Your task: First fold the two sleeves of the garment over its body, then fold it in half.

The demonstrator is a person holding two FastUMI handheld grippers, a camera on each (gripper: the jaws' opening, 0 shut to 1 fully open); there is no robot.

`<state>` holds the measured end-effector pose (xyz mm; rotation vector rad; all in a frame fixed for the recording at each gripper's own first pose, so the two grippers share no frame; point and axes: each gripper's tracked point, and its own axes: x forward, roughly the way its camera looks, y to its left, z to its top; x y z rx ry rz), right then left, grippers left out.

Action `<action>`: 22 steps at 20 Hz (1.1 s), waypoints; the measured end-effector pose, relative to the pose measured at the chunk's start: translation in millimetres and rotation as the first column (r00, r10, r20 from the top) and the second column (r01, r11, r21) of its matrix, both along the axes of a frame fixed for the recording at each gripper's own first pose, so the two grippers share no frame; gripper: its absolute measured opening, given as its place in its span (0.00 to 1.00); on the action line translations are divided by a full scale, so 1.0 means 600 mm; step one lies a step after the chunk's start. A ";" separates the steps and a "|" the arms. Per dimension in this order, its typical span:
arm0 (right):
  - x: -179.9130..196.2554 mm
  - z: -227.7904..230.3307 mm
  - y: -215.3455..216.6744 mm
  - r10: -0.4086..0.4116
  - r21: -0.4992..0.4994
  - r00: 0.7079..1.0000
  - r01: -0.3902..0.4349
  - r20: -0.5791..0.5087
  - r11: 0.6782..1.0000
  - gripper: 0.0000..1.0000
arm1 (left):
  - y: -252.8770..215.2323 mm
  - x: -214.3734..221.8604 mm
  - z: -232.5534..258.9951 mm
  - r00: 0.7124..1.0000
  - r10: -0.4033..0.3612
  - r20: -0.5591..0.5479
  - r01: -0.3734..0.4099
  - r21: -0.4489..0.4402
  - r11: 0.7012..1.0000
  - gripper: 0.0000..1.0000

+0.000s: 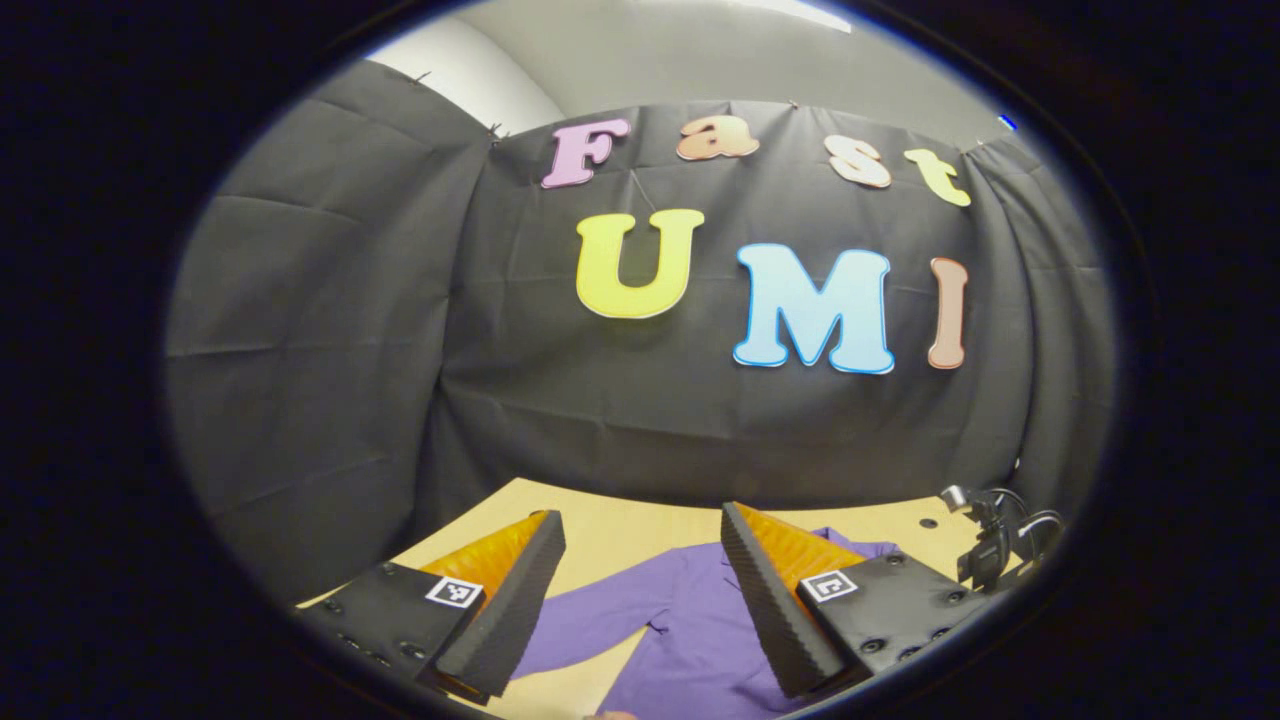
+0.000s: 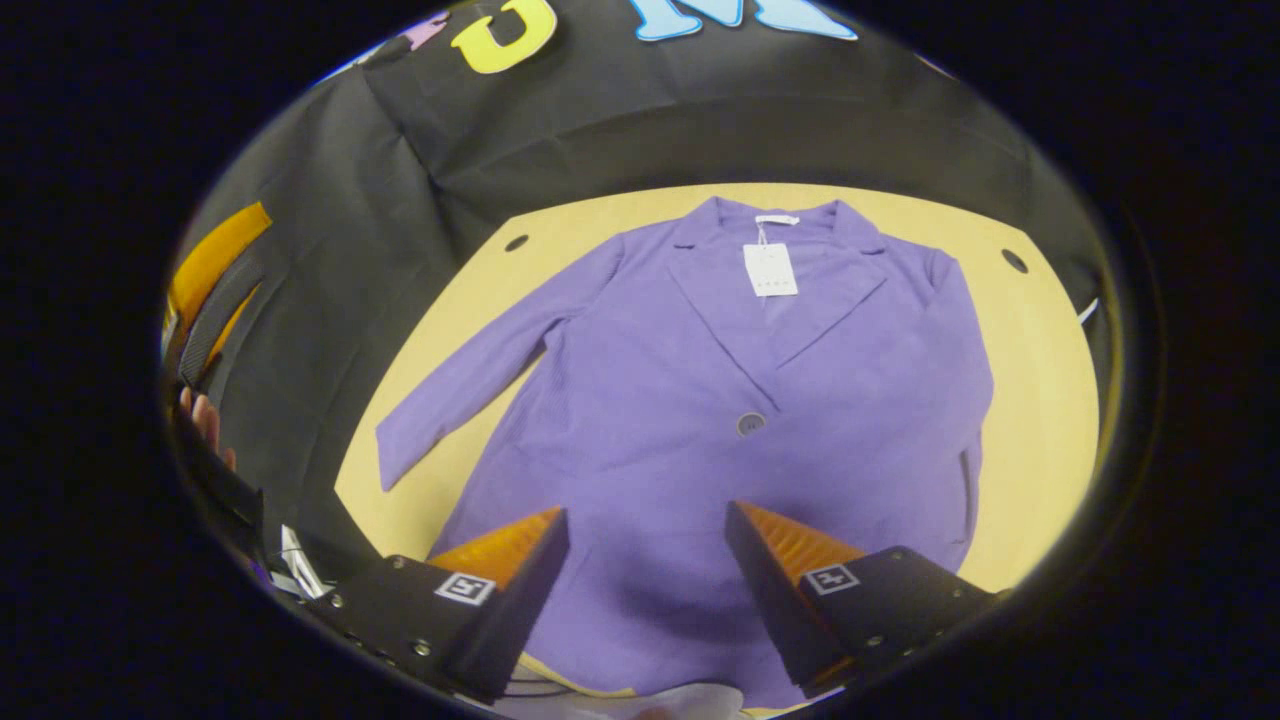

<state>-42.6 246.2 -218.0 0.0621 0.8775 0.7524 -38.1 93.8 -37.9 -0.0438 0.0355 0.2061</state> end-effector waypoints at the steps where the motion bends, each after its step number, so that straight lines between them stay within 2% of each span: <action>1: -0.004 0.012 -0.006 -0.006 0.001 1.000 0.006 0.017 1.000 0.96 | 0.003 0.004 -0.007 1.000 0.007 -0.009 -0.007 -0.007 1.000 1.00; 4: 0.009 0.056 -0.024 -0.051 0.036 0.994 0.048 0.091 0.998 0.95 | 0.022 0.014 -0.029 0.998 0.041 -0.041 -0.043 -0.032 0.999 1.00; 6: 0.026 0.096 -0.041 -0.110 0.083 0.980 0.097 0.165 0.992 0.95 | 0.047 0.016 -0.050 0.994 0.079 -0.069 -0.083 -0.058 0.995 1.00; 9: 0.053 0.164 -0.081 -0.215 0.158 0.934 0.175 0.284 0.972 0.94 | 0.105 0.016 -0.090 0.979 0.159 -0.127 -0.170 -0.084 0.982 1.00; 11: 0.071 0.207 -0.114 -0.280 0.194 0.885 0.221 0.371 0.956 0.95 | 0.150 0.007 -0.117 0.962 0.217 -0.168 -0.235 -0.096 0.967 1.00; 15: 0.090 0.284 -0.174 -0.393 0.256 0.754 0.300 0.527 0.919 0.94 | 0.243 -0.015 -0.187 0.909 0.322 -0.265 -0.365 -0.129 0.922 1.00; 17: 0.094 0.316 -0.201 -0.434 0.279 0.686 0.333 0.584 0.901 0.94 | 0.290 -0.033 -0.223 0.874 0.369 -0.315 -0.433 -0.163 0.887 1.00; 18: 0.092 0.329 -0.209 -0.440 0.282 0.663 0.339 0.605 0.898 0.94 | 0.313 -0.047 -0.242 0.851 0.394 -0.349 -0.473 -0.180 0.862 1.00; 20: 0.088 0.328 -0.220 -0.441 0.272 0.648 0.349 0.621 0.897 0.94 | 0.355 -0.070 -0.286 0.799 0.439 -0.411 -0.548 -0.197 0.813 1.00; 22: 0.086 0.323 -0.223 -0.433 0.256 0.655 0.352 0.620 0.900 0.94 | 0.393 -0.093 -0.332 0.749 0.472 -0.465 -0.603 -0.184 0.776 0.99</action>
